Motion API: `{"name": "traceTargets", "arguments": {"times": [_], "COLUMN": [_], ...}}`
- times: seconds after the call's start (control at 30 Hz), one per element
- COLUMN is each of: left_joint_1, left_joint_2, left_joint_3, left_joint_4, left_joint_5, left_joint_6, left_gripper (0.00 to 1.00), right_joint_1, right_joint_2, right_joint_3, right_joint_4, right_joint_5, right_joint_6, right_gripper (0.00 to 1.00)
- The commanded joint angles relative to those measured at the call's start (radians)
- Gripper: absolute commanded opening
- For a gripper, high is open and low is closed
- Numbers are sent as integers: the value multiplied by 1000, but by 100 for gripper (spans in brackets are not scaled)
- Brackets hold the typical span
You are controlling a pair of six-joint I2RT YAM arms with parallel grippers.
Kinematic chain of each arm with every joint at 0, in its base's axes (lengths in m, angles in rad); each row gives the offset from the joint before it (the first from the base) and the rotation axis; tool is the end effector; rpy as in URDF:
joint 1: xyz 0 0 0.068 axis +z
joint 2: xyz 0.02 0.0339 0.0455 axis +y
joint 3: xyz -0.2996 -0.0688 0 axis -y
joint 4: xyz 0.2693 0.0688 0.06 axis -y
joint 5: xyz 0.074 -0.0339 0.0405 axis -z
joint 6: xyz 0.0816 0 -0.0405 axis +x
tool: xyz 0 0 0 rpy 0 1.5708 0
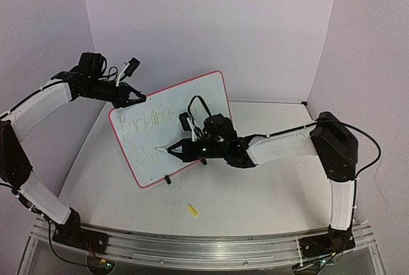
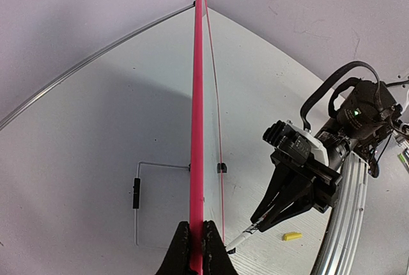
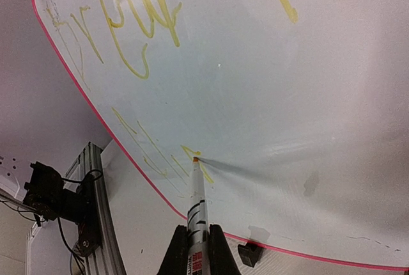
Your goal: Write a sentence on the whiteboard
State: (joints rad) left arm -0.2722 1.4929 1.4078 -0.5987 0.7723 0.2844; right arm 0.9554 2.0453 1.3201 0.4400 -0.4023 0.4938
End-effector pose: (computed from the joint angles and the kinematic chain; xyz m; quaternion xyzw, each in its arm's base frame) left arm 0.3438 -0.1551 0.3654 0.3853 0.7602 -0.3378 0.3996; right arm 0.2864 0.4604 0.2043 -0.2960 0.7361 0.5091 0.3338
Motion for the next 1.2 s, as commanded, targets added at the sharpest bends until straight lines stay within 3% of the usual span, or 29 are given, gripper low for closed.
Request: {"name": "traceTargets", "arguments": {"times": [0.0, 0.5, 1.17], "left_joint_1": [-61, -63, -67], "left_joint_2": [64, 67, 67], "left_joint_3": [-47, -47, -47], "left_joint_4": [-105, -105, -107], "left_joint_5": [21, 24, 19], "left_joint_6": [43, 43, 45], "left_gripper": [0, 0, 0], "right_joint_1": [-7, -2, 26], "right_joint_2": [-32, -8, 42], "right_joint_3": [17, -99, -15], "right_joint_4": [29, 29, 48], "right_joint_5": [51, 43, 4], "right_joint_6": [-5, 31, 42], "right_gripper": [0, 0, 0]}}
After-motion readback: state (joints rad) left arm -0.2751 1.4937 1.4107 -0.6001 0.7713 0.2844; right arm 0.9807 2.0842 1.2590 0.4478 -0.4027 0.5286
